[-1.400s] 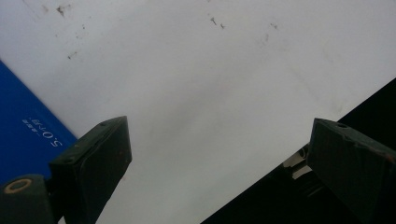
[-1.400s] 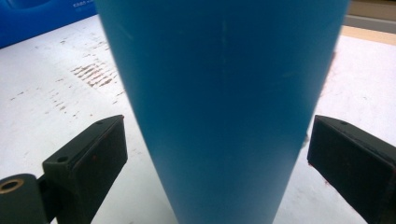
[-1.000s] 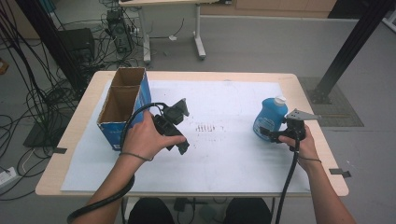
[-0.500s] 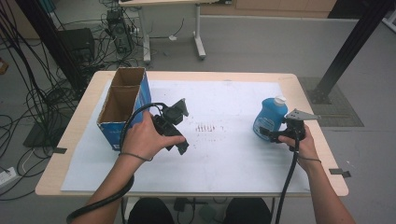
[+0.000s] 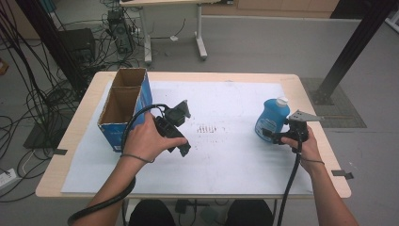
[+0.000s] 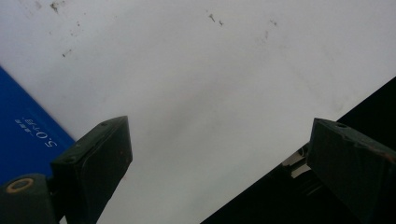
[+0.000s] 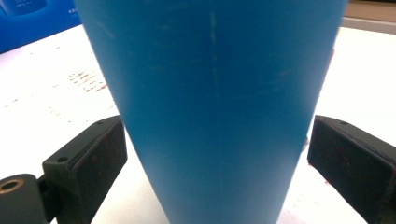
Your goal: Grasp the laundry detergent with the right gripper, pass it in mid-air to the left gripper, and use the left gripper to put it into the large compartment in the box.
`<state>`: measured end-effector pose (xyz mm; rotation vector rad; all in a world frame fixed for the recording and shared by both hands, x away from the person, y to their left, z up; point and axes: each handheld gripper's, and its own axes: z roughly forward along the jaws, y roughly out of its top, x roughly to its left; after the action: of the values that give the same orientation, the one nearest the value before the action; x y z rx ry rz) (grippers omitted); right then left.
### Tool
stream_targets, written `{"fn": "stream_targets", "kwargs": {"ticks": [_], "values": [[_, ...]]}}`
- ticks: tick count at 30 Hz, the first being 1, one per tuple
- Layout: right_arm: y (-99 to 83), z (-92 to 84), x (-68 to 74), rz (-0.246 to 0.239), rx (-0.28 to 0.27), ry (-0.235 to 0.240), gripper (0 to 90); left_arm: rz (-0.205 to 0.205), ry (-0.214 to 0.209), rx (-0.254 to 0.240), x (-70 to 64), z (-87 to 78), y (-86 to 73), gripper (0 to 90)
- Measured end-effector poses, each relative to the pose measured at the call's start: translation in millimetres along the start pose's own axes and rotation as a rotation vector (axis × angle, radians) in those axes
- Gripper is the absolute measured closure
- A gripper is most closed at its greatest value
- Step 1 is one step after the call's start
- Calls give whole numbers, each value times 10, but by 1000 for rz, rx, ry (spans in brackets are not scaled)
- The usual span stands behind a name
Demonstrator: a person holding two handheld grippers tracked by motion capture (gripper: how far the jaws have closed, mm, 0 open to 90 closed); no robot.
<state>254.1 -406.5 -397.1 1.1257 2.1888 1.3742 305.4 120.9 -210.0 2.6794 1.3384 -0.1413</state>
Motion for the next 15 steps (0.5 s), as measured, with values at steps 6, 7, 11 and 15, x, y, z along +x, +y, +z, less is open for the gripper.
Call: {"fn": "stream_targets", "kwargs": {"ticks": [6, 7, 11, 15], "values": [[-9, -4, 0, 1, -6, -2, 47, -1, 1, 1, -11, 2, 7, 73], [-8, -4, 0, 1, -5, -1, 47, 1, 0, 1, -10, 1, 8, 73], [-11, -2, -2, 3, -4, -1, 47, 0, -1, 2, -11, 3, 8, 73], [-13, -3, -2, 0, -4, -1, 47, 1, 3, 4, -12, 5, 6, 73]]}}
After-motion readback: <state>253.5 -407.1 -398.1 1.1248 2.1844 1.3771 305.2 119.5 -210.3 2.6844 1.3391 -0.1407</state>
